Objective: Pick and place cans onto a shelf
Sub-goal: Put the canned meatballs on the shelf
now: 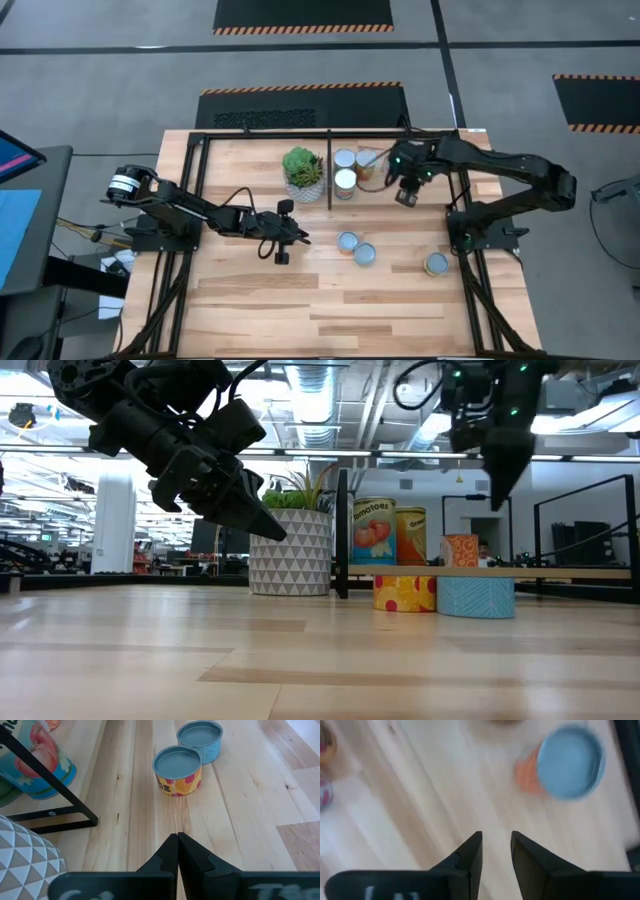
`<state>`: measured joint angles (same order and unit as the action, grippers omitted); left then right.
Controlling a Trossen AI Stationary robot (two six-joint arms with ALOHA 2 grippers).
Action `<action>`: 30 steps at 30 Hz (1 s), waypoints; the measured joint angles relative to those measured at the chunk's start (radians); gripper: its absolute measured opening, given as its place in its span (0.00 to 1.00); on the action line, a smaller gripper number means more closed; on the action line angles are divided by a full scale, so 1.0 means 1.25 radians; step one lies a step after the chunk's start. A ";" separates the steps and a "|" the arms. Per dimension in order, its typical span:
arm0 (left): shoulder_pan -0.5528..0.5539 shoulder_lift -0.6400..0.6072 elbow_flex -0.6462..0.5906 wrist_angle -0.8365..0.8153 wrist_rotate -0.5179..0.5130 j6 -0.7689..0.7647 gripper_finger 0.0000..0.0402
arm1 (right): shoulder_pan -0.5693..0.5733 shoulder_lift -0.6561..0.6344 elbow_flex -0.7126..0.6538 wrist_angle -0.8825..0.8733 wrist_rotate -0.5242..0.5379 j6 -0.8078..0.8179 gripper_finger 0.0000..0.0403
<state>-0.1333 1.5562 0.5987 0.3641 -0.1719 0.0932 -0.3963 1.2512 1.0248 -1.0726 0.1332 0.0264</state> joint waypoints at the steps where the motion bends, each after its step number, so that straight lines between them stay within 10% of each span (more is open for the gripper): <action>1: 0.000 0.000 0.000 0.000 0.000 0.000 0.00 | 0.011 -0.006 0.000 -0.019 0.012 0.017 0.31; 8: 0.000 0.000 0.000 0.000 0.000 0.000 0.00 | 0.023 0.003 0.000 -0.009 0.220 0.139 0.27; 30: 0.000 0.000 0.000 -0.007 0.000 -0.008 0.00 | -0.224 0.005 -0.159 0.276 0.146 0.009 0.24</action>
<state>-0.1333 1.5562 0.5987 0.3557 -0.1719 0.0826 -0.6769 1.2574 0.8257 -0.7282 0.3158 0.0376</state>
